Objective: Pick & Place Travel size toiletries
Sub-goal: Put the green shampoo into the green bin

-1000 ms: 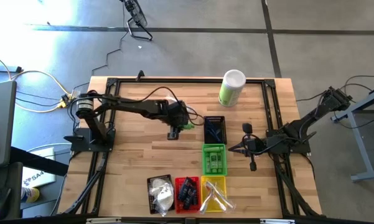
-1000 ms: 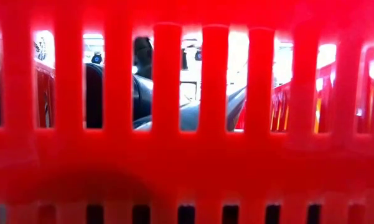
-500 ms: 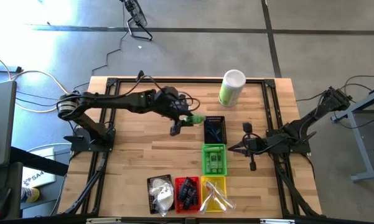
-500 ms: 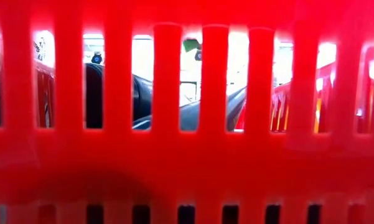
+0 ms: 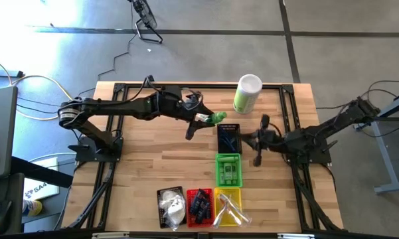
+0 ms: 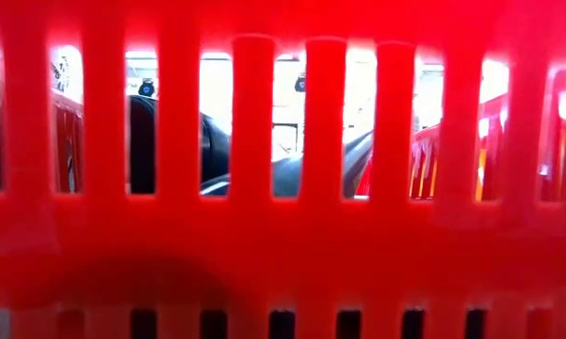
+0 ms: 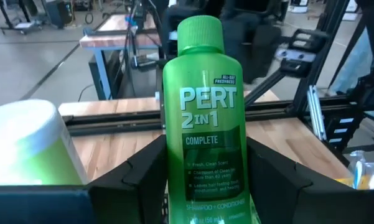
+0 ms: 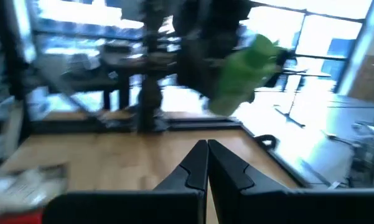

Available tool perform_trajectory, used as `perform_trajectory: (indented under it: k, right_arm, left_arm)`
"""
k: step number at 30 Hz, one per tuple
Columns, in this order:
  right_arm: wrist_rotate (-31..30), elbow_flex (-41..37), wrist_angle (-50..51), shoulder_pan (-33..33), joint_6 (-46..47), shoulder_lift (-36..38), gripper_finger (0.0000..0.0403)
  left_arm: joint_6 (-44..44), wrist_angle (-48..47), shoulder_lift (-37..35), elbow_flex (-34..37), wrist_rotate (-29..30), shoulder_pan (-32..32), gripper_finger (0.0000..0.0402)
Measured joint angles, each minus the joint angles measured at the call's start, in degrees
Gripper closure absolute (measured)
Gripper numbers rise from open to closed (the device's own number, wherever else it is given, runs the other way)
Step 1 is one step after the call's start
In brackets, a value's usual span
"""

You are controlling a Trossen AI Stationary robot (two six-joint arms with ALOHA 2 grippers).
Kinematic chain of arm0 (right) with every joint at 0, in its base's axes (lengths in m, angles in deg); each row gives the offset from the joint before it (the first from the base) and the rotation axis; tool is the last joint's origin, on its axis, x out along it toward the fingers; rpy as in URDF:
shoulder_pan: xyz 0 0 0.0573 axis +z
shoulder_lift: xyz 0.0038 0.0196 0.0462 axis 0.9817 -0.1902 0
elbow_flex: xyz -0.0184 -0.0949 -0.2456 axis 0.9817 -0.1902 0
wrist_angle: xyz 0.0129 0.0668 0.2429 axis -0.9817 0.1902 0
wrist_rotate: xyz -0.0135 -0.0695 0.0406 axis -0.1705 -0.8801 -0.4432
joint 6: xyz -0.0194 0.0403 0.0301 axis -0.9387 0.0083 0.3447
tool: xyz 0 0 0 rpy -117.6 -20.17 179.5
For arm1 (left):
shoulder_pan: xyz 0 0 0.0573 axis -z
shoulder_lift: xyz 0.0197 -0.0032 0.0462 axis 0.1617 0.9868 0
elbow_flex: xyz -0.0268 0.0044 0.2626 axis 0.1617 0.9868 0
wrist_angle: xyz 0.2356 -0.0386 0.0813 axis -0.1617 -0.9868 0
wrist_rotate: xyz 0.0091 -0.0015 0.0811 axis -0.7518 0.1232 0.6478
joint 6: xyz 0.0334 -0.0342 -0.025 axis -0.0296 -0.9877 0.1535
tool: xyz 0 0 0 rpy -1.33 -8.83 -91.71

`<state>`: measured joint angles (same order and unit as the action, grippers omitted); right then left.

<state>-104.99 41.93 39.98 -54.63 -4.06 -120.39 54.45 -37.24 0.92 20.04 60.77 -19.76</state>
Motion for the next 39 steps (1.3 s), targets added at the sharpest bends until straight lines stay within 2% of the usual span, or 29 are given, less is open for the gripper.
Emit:
perform_trajectory:
  k: [5,9,12,21,24,28,34,39]
  right_arm:
    - [0.9,0.0,-6.0,-6.4,0.0,-3.5,0.0400]
    - [5.7,0.0,-8.9,-9.5,-1.0,-5.2,0.0375]
    - [9.2,0.0,-10.7,-11.3,-0.9,-6.5,0.0332]
    - [14.6,0.0,-19.2,-15.7,0.9,-13.1,0.0168]
    - [19.6,0.0,-21.9,-17.5,3.6,-14.6,0.0124]
    - [22.8,0.0,-26.0,-20.1,5.0,-16.5,0.0081]
    - [30.9,0.0,-31.8,-23.6,5.4,-19.4,0.0066]
    - [32.1,0.0,-36.3,-24.6,5.3,-21.5,0.0085]
  left_arm:
    - [0.0,0.2,0.0,0.0,-0.3,0.0,0.0218]
    - [0.1,0.2,0.0,0.0,-0.3,0.0,0.0218]
    - [0.1,0.2,0.0,0.0,-0.3,0.0,0.0218]
    - [0.4,-0.5,0.0,0.0,-0.4,0.0,0.0218]
    - [0.5,-1.1,0.0,0.0,-0.4,0.0,0.0218]
    - [0.6,-1.2,0.0,0.0,-1.7,0.0,0.0218]
    - [0.6,-1.6,0.3,0.0,-3.1,0.1,0.0218]
    - [0.6,-1.5,0.3,0.0,-3.1,0.1,0.0218]
